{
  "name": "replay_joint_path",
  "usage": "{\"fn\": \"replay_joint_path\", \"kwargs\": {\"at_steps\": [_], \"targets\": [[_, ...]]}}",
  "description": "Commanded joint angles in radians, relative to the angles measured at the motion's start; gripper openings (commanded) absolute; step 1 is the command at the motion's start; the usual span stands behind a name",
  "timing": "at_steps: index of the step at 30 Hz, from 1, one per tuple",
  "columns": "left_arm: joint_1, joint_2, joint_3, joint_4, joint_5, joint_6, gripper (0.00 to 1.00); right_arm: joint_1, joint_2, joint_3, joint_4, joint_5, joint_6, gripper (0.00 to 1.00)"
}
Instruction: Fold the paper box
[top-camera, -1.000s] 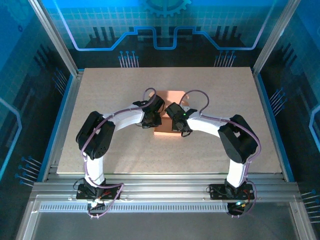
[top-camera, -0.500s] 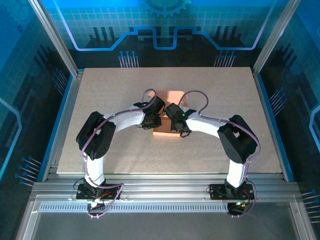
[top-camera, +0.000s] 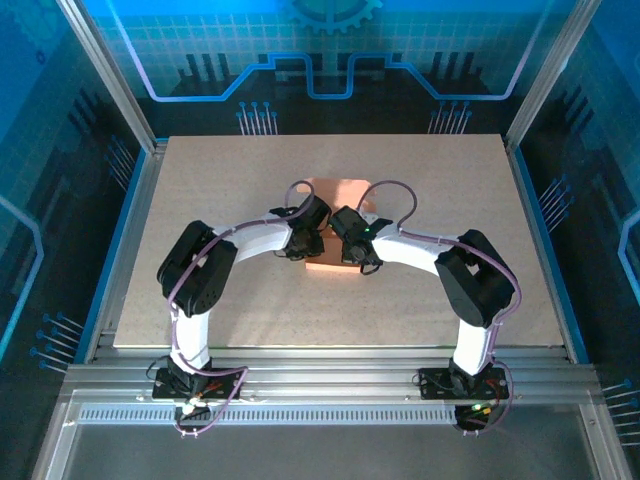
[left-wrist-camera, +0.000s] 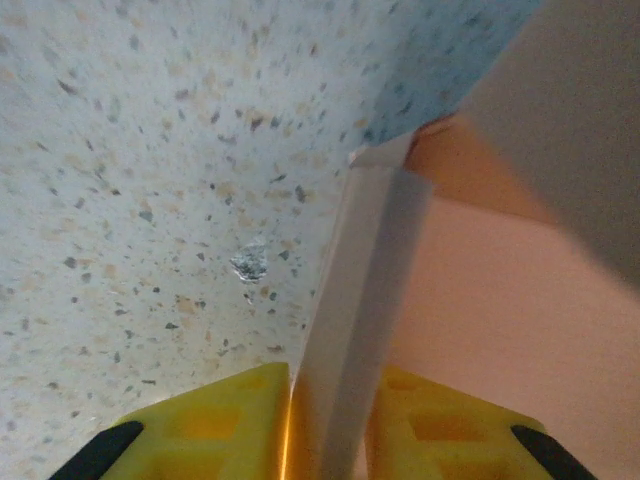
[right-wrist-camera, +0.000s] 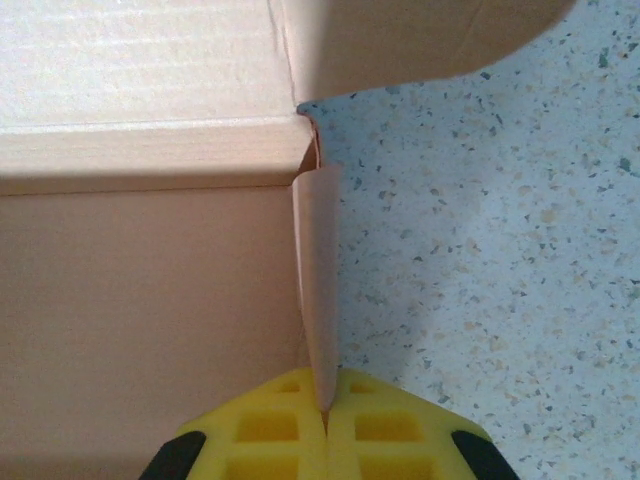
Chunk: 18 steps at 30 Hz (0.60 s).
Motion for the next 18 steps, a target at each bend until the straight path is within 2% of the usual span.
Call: {"fn": "replay_joint_path", "kwargs": {"at_steps": [1, 4, 10, 13, 18], "targets": [[-0.013, 0.028, -0.036, 0.014, 0.061, -0.008, 0.23, 0.030, 0.016, 0.027, 0.069, -0.035, 0.023, 0.00], [-0.014, 0.024, -0.042, 0.016, 0.051, -0.001, 0.18, 0.027, 0.018, 0.029, 0.071, -0.036, 0.024, 0.00], [-0.013, 0.018, -0.040, 0.000, 0.026, 0.003, 0.01, 0.028, 0.019, 0.031, 0.069, -0.035, 0.025, 0.00], [-0.014, 0.019, -0.029, -0.032, -0.014, 0.006, 0.00, 0.028, 0.019, 0.031, 0.067, -0.034, 0.026, 0.00], [-0.014, 0.021, -0.006, -0.112, -0.150, 0.017, 0.00, 0.033, 0.021, 0.035, 0.062, -0.024, 0.028, 0.00]]}}
